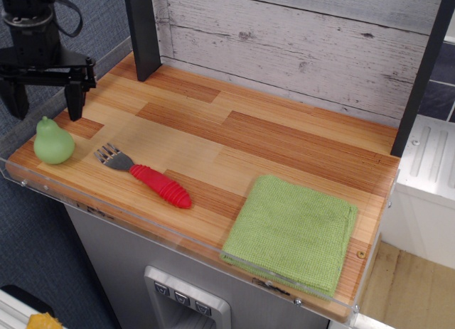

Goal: Put the pear on the bottom left hand side of the table.

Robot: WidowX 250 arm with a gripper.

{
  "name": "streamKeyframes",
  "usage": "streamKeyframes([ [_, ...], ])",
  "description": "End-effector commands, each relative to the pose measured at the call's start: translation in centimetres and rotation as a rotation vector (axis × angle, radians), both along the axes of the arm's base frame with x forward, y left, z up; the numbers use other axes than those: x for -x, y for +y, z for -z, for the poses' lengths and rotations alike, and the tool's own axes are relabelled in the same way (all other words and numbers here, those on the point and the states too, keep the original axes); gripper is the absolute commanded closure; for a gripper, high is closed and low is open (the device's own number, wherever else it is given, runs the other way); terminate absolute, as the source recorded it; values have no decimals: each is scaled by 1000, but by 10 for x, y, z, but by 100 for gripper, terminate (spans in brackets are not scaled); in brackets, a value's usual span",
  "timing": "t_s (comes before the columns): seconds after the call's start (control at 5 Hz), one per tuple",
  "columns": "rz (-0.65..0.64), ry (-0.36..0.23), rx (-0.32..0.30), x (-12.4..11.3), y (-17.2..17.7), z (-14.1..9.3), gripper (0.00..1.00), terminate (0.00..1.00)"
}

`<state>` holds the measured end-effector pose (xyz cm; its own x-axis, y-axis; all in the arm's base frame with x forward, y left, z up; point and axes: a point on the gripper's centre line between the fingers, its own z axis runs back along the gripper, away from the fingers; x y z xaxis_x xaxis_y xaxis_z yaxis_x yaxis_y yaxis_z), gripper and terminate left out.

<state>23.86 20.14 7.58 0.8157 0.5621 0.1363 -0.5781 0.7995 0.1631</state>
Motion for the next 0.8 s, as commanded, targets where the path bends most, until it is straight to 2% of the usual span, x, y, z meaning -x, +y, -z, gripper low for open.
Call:
streamKeyframes([
  [0.0, 7, -60, -10, 1, 1, 11, 0, 0],
  [0.4, -15, -47, 17, 0, 2, 22, 0, 0],
  [0.6, -36, -32, 22, 3, 3, 26, 100, 0],
])
